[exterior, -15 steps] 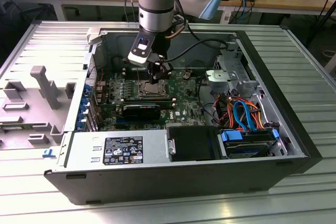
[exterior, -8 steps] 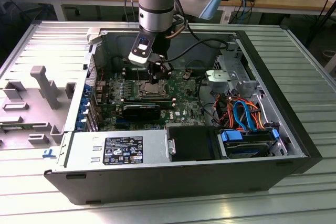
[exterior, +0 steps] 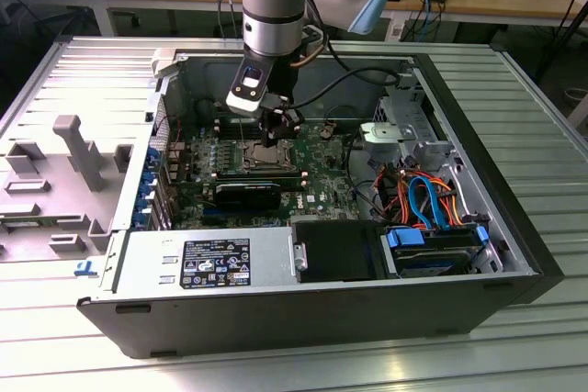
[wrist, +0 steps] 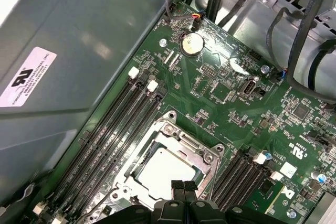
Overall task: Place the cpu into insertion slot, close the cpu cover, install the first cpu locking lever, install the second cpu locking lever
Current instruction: 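Install the first cpu locking lever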
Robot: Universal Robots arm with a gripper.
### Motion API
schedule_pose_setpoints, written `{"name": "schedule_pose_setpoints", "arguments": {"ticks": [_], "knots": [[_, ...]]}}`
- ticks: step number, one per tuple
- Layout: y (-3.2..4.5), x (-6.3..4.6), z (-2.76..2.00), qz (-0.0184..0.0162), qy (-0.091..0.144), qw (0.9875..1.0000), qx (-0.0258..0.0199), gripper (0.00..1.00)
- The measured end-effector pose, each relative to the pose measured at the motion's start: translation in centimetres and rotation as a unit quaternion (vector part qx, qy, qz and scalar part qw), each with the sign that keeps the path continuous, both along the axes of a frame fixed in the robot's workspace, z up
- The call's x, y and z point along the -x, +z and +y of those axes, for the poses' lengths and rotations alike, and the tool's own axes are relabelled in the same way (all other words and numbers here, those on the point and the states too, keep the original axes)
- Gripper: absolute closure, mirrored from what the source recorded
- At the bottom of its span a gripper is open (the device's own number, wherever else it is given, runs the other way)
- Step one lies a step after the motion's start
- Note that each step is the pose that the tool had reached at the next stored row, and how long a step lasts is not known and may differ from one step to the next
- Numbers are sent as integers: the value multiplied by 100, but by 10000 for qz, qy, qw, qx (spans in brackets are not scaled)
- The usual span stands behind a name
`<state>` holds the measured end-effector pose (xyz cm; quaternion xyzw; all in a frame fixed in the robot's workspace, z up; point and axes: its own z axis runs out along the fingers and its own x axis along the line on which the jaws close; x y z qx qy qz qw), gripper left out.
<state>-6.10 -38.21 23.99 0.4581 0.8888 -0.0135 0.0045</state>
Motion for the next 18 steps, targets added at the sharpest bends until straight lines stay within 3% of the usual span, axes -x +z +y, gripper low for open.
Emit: {"name": "schedule_pose_setpoints", "arguments": {"ticks": [18], "knots": [[0,0,0,0,213,9998,0,89]]}}
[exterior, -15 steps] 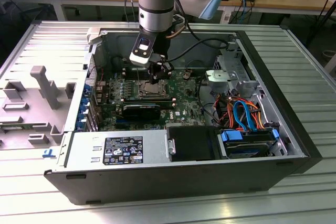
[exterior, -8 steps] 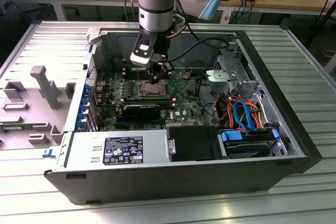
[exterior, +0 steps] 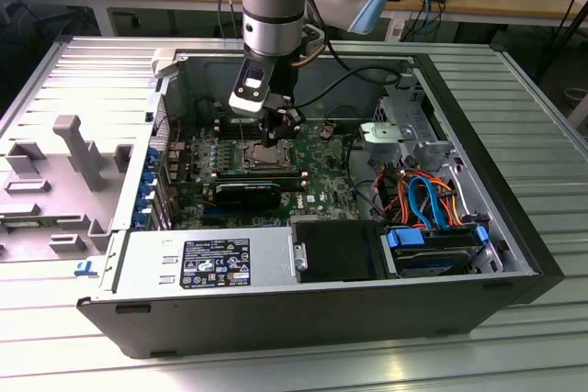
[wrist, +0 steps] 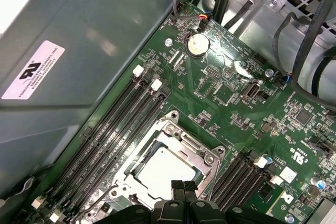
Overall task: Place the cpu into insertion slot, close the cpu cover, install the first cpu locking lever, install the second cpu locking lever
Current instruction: 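Install the first cpu locking lever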
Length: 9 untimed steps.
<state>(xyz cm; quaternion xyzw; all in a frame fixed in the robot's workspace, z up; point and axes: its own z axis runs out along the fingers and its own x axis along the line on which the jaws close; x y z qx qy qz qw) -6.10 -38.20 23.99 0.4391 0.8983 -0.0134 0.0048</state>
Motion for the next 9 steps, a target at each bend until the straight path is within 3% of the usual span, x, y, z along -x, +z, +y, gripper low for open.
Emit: {"name": "schedule_pose_setpoints", "arguments": {"ticks": [9], "knots": [[0,0,0,0,113,9999,0,89]]}}
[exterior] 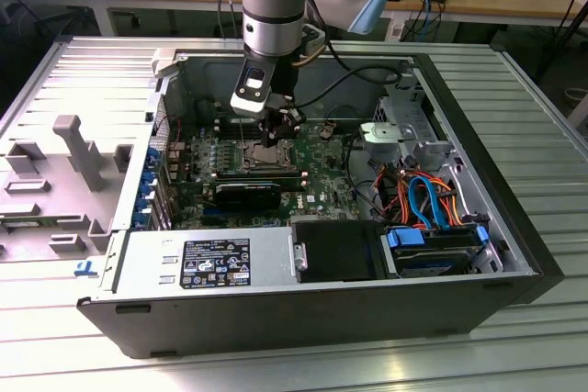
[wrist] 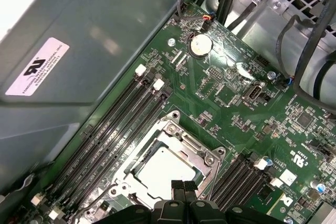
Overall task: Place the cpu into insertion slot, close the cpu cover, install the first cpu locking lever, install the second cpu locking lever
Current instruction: 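Install the first cpu locking lever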
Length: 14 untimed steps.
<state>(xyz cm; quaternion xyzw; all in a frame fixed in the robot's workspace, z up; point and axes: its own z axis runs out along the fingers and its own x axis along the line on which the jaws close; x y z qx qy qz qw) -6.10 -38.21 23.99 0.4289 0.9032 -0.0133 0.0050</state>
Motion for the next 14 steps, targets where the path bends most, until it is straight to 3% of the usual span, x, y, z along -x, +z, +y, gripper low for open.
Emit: {"name": "schedule_pose_setpoints", "arguments": {"ticks": [14], "knots": [[0,0,0,0,200,9998,-1,89]]}}
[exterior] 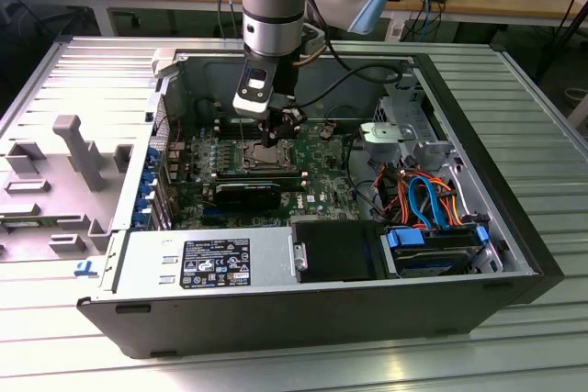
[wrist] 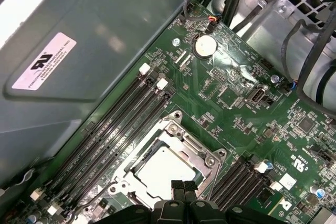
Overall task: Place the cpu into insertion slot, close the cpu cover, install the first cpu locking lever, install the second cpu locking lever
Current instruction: 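Install the first cpu locking lever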
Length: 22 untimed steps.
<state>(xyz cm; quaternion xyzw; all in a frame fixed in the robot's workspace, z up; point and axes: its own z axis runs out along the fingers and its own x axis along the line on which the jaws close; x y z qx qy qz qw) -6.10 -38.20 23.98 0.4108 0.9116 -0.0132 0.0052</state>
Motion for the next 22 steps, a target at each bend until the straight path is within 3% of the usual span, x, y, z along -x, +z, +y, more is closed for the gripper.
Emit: {"name": "schedule_pose_setpoints", "arguments": {"ticks": [22], "knots": [[0,0,0,0,481,9988,0,89]]}}
